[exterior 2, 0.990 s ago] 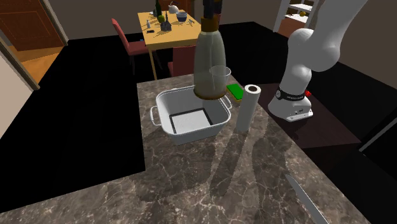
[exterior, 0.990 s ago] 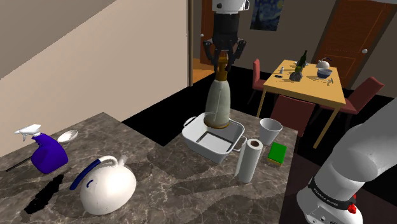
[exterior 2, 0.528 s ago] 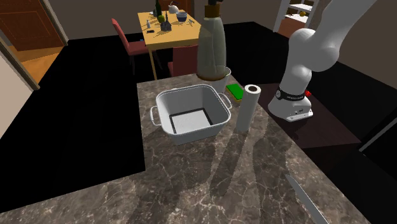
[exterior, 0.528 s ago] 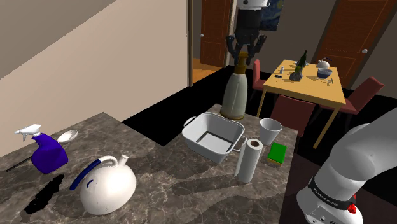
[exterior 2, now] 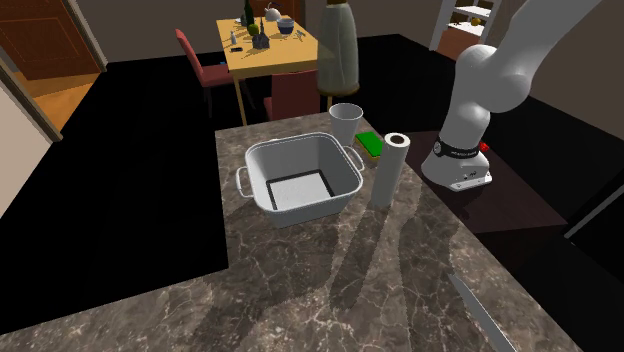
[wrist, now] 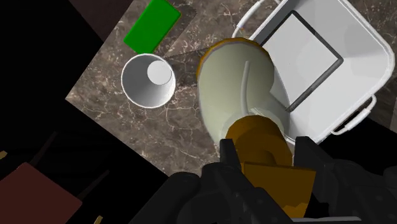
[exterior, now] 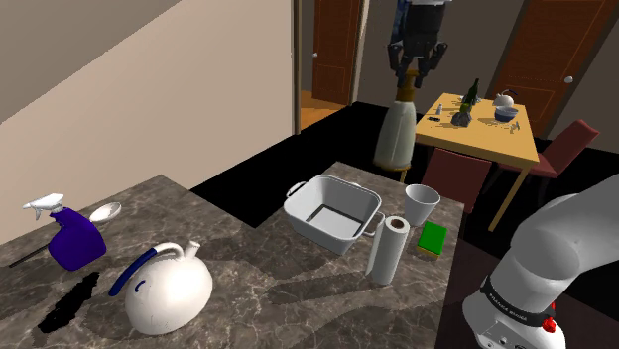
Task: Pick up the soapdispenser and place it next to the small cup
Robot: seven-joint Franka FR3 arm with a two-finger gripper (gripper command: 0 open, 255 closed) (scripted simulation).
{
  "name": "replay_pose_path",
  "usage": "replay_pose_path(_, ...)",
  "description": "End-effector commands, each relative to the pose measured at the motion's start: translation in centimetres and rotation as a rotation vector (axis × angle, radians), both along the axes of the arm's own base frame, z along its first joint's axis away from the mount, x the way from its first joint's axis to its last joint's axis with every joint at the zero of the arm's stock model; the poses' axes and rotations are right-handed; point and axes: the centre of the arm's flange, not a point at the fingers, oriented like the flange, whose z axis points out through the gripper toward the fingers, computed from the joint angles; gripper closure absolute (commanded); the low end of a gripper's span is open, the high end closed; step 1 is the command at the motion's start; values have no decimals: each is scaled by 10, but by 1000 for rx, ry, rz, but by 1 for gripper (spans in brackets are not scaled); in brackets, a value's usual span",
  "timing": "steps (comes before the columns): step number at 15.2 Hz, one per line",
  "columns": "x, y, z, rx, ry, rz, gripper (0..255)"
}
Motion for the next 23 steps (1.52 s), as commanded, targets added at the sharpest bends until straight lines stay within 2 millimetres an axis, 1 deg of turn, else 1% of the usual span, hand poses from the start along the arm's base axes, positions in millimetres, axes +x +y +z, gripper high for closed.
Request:
replay_pose_path(1,-8,-24,4,0,0,2,255)
replay_pose_path(22,-74,-288,54,0,0,2,255)
replay_pose_path(23,-76,-298,56,0,0,2,255)
